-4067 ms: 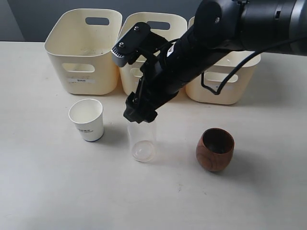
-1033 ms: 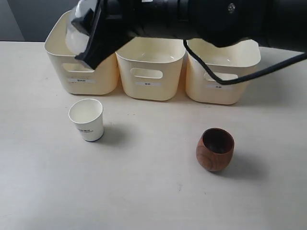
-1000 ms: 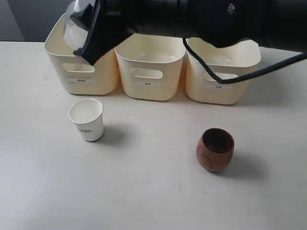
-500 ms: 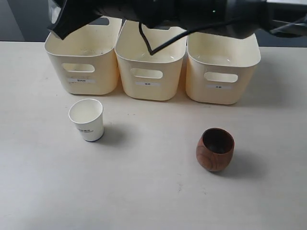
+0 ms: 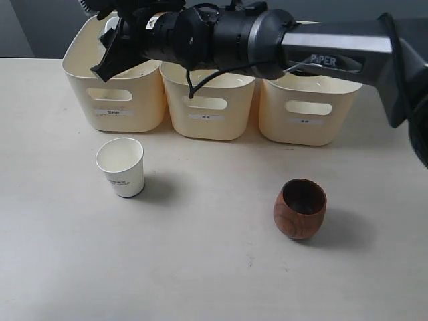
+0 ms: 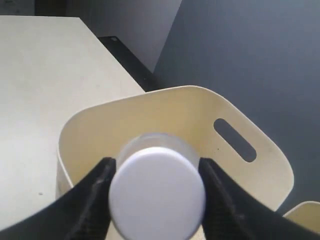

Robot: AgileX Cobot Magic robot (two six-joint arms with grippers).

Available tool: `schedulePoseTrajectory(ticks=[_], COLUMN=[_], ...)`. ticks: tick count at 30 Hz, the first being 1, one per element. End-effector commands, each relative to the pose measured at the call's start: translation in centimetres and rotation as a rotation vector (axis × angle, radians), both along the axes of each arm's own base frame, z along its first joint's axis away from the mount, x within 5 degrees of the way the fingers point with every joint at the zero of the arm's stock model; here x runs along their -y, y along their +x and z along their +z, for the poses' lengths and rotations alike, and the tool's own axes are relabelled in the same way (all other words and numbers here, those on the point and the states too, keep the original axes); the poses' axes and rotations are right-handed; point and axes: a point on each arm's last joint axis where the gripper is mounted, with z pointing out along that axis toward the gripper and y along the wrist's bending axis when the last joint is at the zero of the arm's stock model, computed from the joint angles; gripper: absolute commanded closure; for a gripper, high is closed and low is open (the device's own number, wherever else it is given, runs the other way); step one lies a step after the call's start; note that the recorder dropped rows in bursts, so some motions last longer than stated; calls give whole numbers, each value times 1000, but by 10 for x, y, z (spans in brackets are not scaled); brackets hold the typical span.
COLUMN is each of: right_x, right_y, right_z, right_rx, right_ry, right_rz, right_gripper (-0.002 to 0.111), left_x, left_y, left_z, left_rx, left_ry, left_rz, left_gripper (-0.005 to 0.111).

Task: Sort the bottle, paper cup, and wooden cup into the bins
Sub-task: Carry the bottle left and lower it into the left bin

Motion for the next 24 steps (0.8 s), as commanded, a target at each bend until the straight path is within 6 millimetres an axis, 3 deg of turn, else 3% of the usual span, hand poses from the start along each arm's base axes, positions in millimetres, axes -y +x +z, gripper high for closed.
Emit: schedulePoseTrajectory(ticks=[1, 12, 24], right_x=[0, 11, 13], right_y=[14, 36, 37], right_z=[-11, -26, -33], right_rx=[-26, -72, -110], right_ry=[-9, -2, -15], right_rz=[-11, -55, -56], right_gripper=[109, 109, 109], left_x=[0, 0, 0], left_y=[0, 0, 0], left_z=[0, 0, 0], left_rx=[10, 10, 10], left_ry=[-1, -1, -1], left_rz=[1, 1, 1], left_gripper=[107, 107, 107])
